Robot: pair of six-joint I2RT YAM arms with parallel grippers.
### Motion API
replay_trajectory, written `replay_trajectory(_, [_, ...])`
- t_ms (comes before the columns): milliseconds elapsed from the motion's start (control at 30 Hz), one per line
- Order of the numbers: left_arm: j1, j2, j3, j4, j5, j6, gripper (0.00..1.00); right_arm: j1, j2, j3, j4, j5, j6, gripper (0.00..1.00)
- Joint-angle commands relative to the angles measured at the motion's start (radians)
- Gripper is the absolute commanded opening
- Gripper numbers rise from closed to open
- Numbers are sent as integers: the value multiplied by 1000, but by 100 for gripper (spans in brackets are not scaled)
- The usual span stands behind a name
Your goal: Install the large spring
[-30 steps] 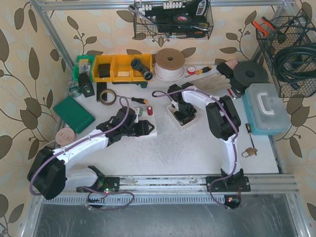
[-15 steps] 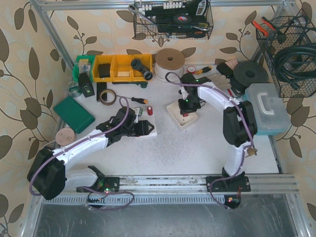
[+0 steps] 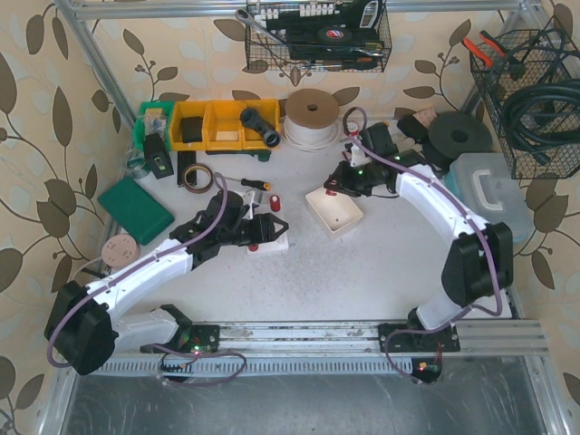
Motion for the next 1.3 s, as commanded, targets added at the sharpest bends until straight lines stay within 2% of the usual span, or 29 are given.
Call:
replay_trajectory(0, [6, -50, 44, 125, 82, -118, 63, -16, -108, -116, 228, -135, 203, 0])
replay_trajectory(233, [7, -79, 91, 128, 102, -154, 64, -22, -243, -354, 578, -173, 515, 0])
replay_trajectory(300, [7, -110, 96, 75, 76, -138, 64, 1, -269, -380, 612, -142, 511, 0])
replay_trajectory(500, [8, -239, 41, -20, -4, -122, 64, 198, -349, -318, 464, 196, 231, 0])
replay_trajectory(700, [8, -366, -44, -65, -94, -120, 66, 340, -426, -419, 599, 410, 24, 0])
replay_trajectory(800, [8, -455, -93, -89, -161, -99, 67, 412, -441, -478, 708, 438, -124, 0])
replay_trajectory(933, [10, -532, -153, -127, -208, -81, 68, 428, -419, -538, 827, 376, -228, 0])
replay_trajectory(1033, [10, -553, -199, -131, -198, -83, 68, 441, -389, -571, 917, 370, -274, 0])
replay_trajectory(1167, [11, -571, -252, -88, -150, -83, 68, 496, -331, -556, 942, 416, -393, 0])
replay_trajectory(1267, [11, -607, -264, -98, -173, -75, 75, 529, -305, -568, 982, 461, -436, 0])
